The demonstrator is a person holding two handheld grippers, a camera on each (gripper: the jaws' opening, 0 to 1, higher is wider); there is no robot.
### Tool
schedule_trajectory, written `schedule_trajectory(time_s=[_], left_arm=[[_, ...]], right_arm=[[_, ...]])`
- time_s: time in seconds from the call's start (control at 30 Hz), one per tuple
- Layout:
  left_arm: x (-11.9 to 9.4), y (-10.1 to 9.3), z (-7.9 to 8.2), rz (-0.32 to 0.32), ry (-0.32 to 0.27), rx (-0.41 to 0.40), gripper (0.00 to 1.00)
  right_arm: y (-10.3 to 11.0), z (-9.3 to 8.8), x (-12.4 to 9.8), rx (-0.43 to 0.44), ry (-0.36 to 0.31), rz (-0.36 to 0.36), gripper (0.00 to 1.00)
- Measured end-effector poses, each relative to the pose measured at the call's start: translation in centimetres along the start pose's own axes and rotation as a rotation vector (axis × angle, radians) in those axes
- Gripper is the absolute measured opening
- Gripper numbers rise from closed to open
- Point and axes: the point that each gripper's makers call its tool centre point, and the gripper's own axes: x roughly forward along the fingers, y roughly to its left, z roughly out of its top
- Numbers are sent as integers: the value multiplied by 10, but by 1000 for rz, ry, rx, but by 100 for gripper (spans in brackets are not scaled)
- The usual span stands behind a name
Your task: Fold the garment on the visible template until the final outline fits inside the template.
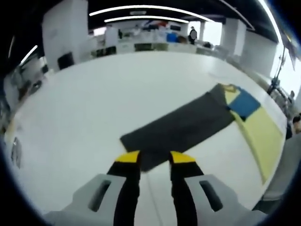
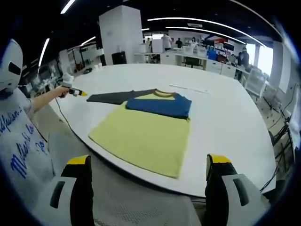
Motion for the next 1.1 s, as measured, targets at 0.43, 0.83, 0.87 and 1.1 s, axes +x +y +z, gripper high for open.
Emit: schedule_trajectory(time_s=[0.43,0.83,0.87,1.1], left_arm=[[14,10,-11,7,54,-29,22],[27,21,-20,39,91,-54,24],[28,23,-21,42,90,-61,25],[33,26,-26,48,99,-96,25]], right_arm=[[3,1,4,0,13,14,100],[4,4,7,-9,23,21,100],[4,4,7,-11,24,22,100],[4,5,7,-12,26,20,100]])
